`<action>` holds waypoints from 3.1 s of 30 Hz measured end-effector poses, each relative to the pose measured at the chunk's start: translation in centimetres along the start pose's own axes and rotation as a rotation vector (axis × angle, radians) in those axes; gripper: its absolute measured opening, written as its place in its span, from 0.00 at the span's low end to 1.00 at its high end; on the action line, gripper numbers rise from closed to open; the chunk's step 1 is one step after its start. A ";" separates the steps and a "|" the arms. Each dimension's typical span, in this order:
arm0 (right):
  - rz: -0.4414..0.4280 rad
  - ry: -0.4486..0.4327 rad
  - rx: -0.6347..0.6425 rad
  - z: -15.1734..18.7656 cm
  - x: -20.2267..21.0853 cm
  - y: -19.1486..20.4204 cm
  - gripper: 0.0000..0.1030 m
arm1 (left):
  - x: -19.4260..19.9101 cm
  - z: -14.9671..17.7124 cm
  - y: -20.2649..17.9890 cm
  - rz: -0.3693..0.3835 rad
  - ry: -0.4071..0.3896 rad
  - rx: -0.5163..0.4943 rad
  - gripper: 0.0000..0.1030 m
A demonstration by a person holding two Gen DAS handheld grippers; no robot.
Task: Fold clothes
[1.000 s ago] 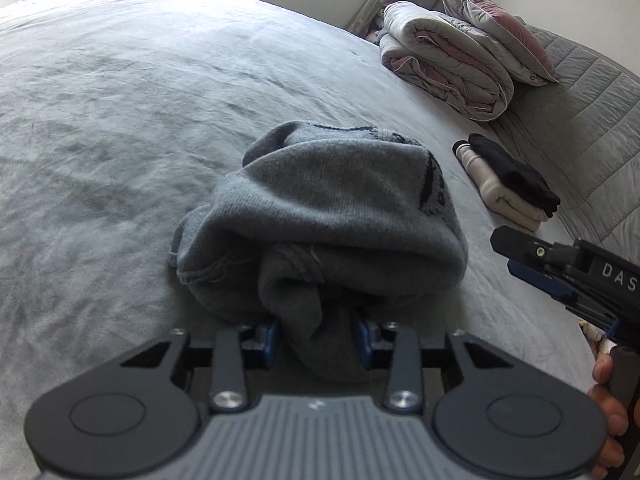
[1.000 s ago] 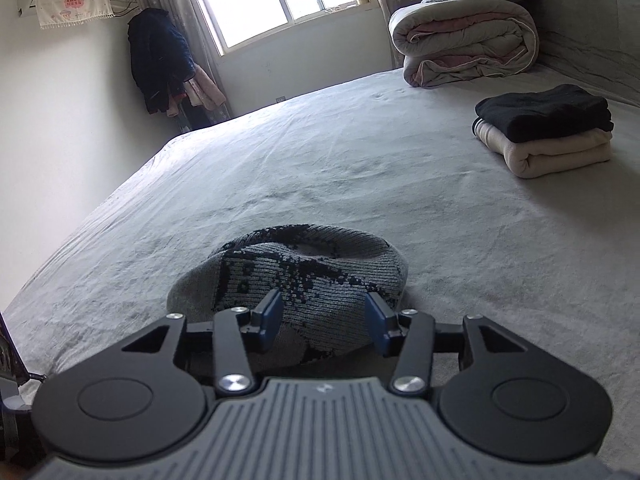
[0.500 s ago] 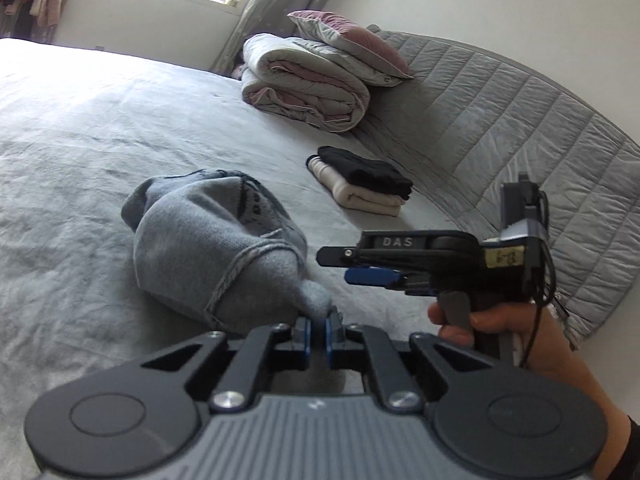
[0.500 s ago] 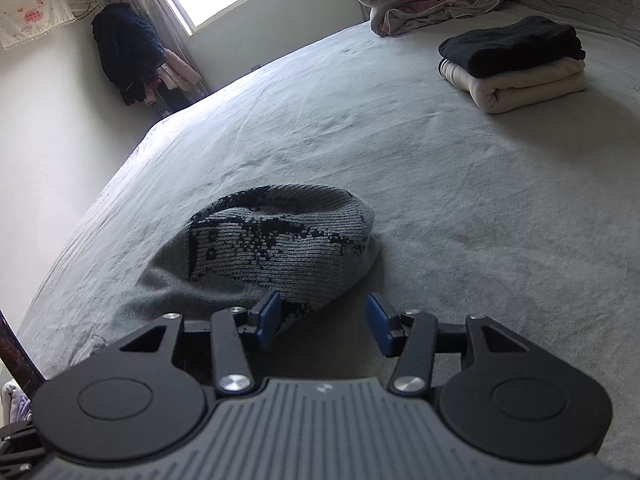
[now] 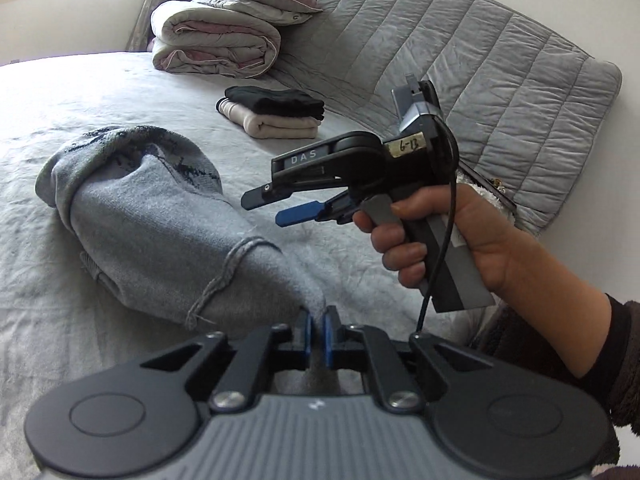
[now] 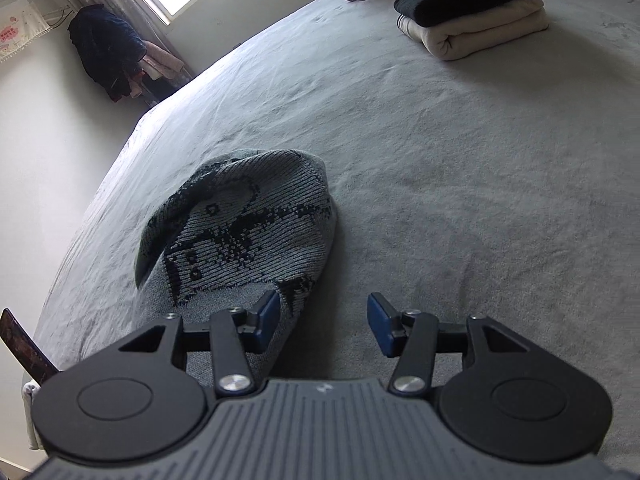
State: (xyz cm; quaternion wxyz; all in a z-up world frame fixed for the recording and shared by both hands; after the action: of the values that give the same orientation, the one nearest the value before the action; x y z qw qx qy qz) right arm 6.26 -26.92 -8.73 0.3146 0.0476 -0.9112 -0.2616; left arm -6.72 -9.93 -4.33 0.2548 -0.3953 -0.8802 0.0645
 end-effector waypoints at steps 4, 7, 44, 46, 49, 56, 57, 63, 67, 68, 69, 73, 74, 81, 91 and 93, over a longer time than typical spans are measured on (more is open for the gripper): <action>0.011 -0.007 -0.013 -0.5 0.1 -0.8 0.51 | 1.4 -0.2 1.8 -0.077 -0.010 -0.014 0.06; 0.010 -0.011 -0.032 -0.8 0.2 -0.9 0.51 | 2.9 -0.7 5.1 -0.201 -0.026 -0.023 0.06; -0.123 -0.014 -0.012 0.8 -4.3 6.5 0.52 | 8.0 -5.5 23.9 -0.983 -0.237 0.136 0.72; -0.154 -0.027 -0.023 0.7 -4.4 6.9 0.52 | 7.1 -5.3 23.5 -0.932 -0.240 0.186 0.73; -0.184 -0.025 -0.031 0.8 -4.8 7.5 0.51 | 5.5 -5.1 23.0 -0.855 -0.234 0.253 0.73; -0.331 -0.014 -0.060 1.3 -4.3 9.9 0.10 | 2.7 -4.9 21.4 -0.727 -0.221 0.321 0.75; -0.363 -0.011 -0.049 1.4 -4.0 10.6 0.09 | 2.4 -5.1 21.2 -0.698 -0.225 0.339 0.75; -0.491 0.059 0.076 4.9 -2.9 15.1 0.08 | 0.4 -5.5 18.8 -0.471 -0.230 0.454 0.80; -0.500 0.133 0.174 8.5 -3.4 16.8 0.08 | -0.4 -5.6 18.1 -0.445 -0.224 0.439 0.80; -0.498 0.145 0.191 9.2 -3.5 17.0 0.08 | -0.6 -5.5 18.0 -0.451 -0.220 0.430 0.79; -0.496 0.154 0.207 9.7 -3.7 17.1 0.08 | -0.7 -5.5 18.0 -0.458 -0.215 0.417 0.77; -0.497 0.160 0.222 10.0 -3.6 17.1 0.10 | -1.4 -5.0 18.1 -0.482 -0.172 0.376 0.64; -0.499 0.158 0.218 9.8 -3.4 17.1 0.11 | -1.6 -4.7 18.2 -0.497 -0.152 0.358 0.62; -0.495 0.115 0.189 7.1 -2.6 15.8 0.45 | -1.2 -4.2 19.2 -0.543 -0.125 0.353 0.27; -0.399 0.036 0.012 3.2 -3.1 11.7 0.50 | 0.7 -3.9 20.2 -0.537 -0.169 0.435 0.08; -0.354 0.037 -0.053 3.0 -3.9 10.5 0.51 | 0.8 -3.7 20.1 -0.532 -0.166 0.427 0.08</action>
State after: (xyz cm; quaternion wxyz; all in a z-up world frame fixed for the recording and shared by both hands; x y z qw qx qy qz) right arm 8.44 -15.55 -7.54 0.2817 0.2038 -0.8754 -0.3358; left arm 8.00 3.98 -7.11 0.2670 -0.0834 -0.9367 0.2106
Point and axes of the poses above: each gripper's, at about its wrist camera, not at the fingertips, and x roughly against the way its jaws point, y to its left, z to its underside, the point moved 10 cm from there along -x, roughly the way its jaws point, and after that the axes turned 12 degrees about -y, right-handed, at the moved point
